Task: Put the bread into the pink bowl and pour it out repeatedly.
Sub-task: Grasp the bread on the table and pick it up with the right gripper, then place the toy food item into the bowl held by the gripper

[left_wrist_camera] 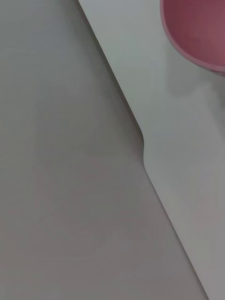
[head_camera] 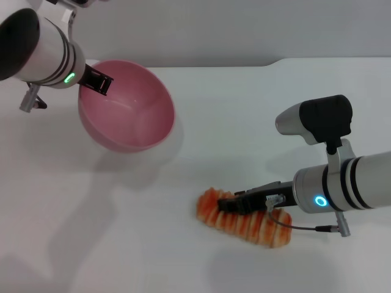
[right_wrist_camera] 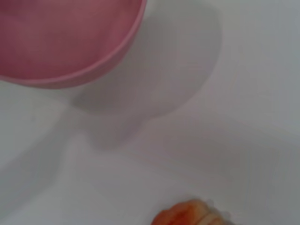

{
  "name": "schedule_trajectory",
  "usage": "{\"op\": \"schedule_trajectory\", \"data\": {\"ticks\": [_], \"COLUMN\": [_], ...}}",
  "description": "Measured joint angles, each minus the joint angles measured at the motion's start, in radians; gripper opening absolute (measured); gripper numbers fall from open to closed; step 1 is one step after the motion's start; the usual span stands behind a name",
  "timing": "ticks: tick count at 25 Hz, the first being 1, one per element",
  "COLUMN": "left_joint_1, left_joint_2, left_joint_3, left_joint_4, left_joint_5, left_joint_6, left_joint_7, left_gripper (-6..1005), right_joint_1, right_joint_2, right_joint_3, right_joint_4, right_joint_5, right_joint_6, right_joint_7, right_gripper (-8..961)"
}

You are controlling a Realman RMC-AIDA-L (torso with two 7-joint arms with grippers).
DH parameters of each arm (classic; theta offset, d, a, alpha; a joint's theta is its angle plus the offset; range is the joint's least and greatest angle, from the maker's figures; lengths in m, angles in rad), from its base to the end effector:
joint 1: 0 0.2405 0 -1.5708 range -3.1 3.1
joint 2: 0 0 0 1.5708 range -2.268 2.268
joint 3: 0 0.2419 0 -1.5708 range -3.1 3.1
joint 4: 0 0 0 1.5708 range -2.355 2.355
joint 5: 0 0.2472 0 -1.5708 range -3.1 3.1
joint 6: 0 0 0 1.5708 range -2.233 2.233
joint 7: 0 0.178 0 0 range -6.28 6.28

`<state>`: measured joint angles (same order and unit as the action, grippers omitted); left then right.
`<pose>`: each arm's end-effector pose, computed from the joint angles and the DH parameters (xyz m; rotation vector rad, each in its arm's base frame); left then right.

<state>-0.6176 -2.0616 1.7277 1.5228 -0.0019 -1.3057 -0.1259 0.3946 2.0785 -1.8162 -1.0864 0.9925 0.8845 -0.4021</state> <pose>-0.1271 0.4358 -0.0006 -1.9423 -0.8157 0.3742 0.2080 0.3542 -0.1489 -2.4814 1.3603 0.0073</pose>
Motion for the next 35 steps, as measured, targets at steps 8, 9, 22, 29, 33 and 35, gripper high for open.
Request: {"op": "schedule_trajectory", "data": {"ticks": [8, 9, 22, 29, 33, 35], "left_joint_1": [0.011, 0.011, 0.017, 0.019, 0.017, 0.017], "left_joint_2": [0.0, 0.0, 0.001, -0.001, -0.003, -0.003], "left_joint_3": [-0.007, -0.007, -0.009, 0.013, 0.063, 0.063], "left_joint_4": [0.004, 0.003, -0.006, -0.037, -0.045, -0.045], "left_joint_5": [0.001, 0.001, -0.003, -0.034, -0.068, -0.068], "left_joint_6": [0.002, 0.004, 0.021, 0.049, 0.075, 0.075], "left_joint_7": [0.015, 0.017, 0.05, 0.052, 0.052, 0.052], "left_gripper": [87, 87, 89, 90, 91, 91], "right_joint_1": [-0.045, -0.052, -0.19, -0.217, -0.22, -0.218], "right_joint_2": [-0.008, -0.008, -0.007, -0.005, -0.004, -0.003], "right_joint_3": [0.018, 0.024, 0.158, 0.174, 0.18, 0.181], "right_joint_4": [-0.075, -0.09, -0.381, -0.539, -0.645, -0.676], "right_joint_5": [-0.015, -0.02, -0.133, -0.173, -0.219, -0.223], "right_joint_6": [0.008, 0.009, 0.084, 0.132, 0.156, 0.158], "right_joint_7": [0.0, 0.0, 0.043, 0.086, 0.125, 0.133], "right_gripper": [416, 398, 256, 225, 194, 176]}}
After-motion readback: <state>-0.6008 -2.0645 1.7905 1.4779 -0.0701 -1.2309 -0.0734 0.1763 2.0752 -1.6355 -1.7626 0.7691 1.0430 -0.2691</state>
